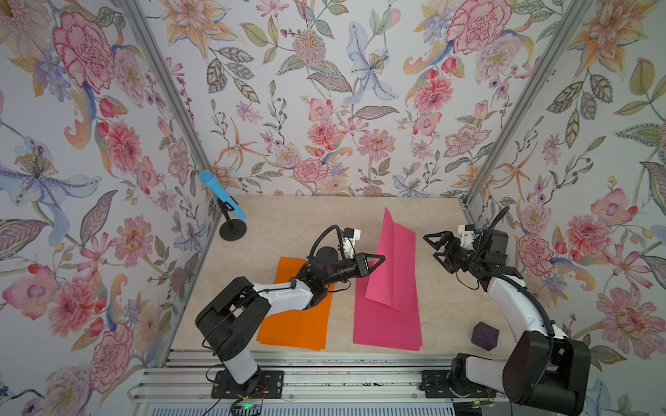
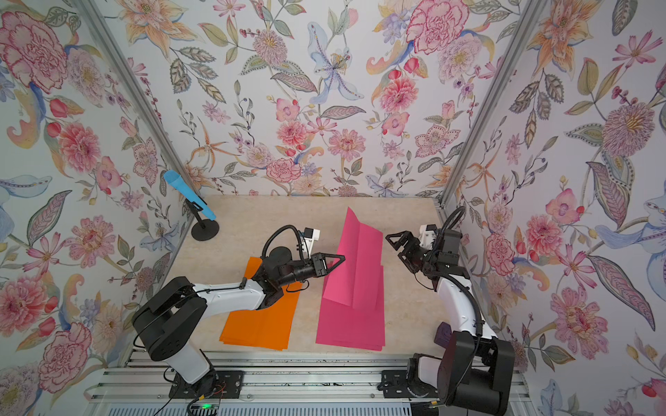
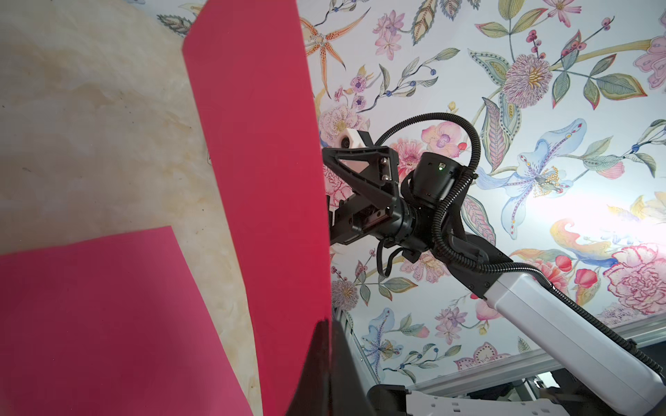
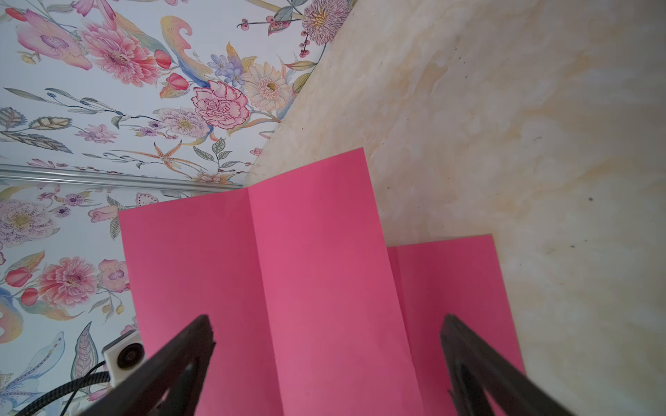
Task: Sort the scattered colored papers by color
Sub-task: Place the colored paper.
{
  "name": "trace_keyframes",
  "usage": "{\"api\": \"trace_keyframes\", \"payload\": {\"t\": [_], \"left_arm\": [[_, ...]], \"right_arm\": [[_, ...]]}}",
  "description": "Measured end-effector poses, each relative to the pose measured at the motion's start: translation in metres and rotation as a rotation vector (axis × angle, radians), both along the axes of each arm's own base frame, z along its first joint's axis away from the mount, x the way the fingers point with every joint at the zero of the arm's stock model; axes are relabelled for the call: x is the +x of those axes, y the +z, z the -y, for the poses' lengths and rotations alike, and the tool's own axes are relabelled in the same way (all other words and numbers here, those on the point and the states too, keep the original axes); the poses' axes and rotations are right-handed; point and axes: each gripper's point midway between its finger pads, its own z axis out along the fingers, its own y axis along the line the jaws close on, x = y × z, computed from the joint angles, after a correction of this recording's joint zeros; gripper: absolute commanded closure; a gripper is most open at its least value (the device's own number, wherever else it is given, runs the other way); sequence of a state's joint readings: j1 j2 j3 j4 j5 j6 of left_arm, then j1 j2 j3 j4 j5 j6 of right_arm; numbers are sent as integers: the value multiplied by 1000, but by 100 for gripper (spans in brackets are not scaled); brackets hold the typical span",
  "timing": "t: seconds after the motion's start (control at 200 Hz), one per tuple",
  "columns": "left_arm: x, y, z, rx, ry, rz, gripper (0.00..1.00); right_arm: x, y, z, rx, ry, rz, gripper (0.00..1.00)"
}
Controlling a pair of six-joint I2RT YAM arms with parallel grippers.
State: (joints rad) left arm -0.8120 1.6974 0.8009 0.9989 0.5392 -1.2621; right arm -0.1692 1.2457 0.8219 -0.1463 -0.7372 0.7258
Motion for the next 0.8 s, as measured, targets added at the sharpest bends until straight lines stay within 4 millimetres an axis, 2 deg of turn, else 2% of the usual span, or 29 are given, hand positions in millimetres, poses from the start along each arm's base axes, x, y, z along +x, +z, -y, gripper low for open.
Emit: {"api": "trace_keyframes", "payload": {"t": [0.205, 0.5, 0.801], "left_arm": [[-20, -21, 20, -71, -19, -73, 100], [-44, -86, 16, -69, 9, -260, 100], [-46, -106, 10, 14, 60, -302, 100]], "right_arm": [[-11, -12, -2, -15, 16, -29, 0], [-32, -43, -10, -35, 48, -102, 0], [-34, -47, -19, -74, 78, -100, 0]]}}
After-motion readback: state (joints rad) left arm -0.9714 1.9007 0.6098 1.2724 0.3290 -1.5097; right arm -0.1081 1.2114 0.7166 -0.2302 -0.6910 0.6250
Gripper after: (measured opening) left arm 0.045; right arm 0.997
